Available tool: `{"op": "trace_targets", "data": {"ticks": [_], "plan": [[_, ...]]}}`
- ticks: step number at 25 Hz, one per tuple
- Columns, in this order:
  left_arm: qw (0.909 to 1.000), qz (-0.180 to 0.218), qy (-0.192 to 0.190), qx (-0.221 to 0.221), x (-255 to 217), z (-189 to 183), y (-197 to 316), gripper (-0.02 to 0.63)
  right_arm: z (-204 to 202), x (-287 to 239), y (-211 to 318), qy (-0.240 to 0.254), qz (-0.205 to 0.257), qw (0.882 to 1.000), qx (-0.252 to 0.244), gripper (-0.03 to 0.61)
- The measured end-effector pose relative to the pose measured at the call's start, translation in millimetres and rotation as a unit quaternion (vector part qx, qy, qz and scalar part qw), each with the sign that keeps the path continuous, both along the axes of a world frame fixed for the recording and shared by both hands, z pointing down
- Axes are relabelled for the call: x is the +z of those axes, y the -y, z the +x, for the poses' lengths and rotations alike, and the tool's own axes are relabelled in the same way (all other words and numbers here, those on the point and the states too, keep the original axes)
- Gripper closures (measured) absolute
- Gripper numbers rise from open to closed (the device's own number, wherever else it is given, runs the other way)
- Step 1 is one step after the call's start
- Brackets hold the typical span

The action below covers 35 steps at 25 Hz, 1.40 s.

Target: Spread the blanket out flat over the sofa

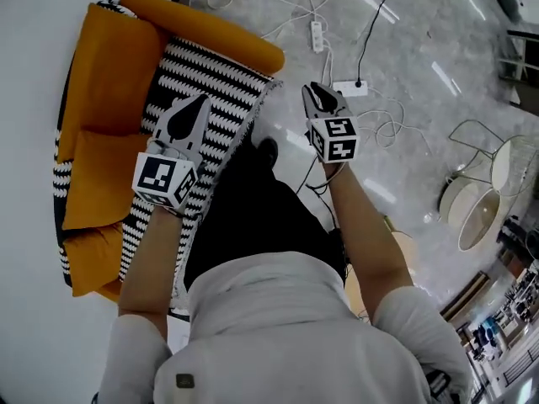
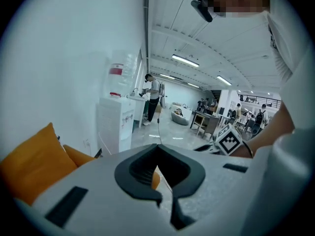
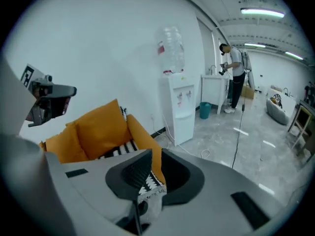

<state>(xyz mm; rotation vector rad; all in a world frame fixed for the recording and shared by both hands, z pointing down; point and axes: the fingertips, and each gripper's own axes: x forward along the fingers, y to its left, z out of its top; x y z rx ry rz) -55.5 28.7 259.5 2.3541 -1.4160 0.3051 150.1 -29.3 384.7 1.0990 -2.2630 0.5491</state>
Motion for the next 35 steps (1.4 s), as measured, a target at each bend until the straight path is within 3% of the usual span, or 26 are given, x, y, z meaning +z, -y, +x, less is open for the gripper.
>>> {"op": "trace_targets", "data": {"ticks": [6, 15, 26, 35], "plan": [[0.9988, 0.041, 0.022, -0.012, -100, -10, -29, 0.604, -16, -143, -38, 0.033, 0.073, 0.995, -0.055, 0.533], [0.9949, 0.096, 0.020, -0.024, -208, 1, -91, 0.604, -17, -304, -99, 0.079, 0.179, 0.972, -0.126, 0.549], [0.9906, 0.118, 0.018, -0.067, -245, -9, -150, 0.604, -26, -340, -145, 0.104, 0.196, 0.962, -0.159, 0.551], [0.9870, 0.118, 0.031, -0.106, -245, -62, -213, 0.604, -72, -341, -189, 0.111, 0.205, 0.951, -0.202, 0.550]]}}
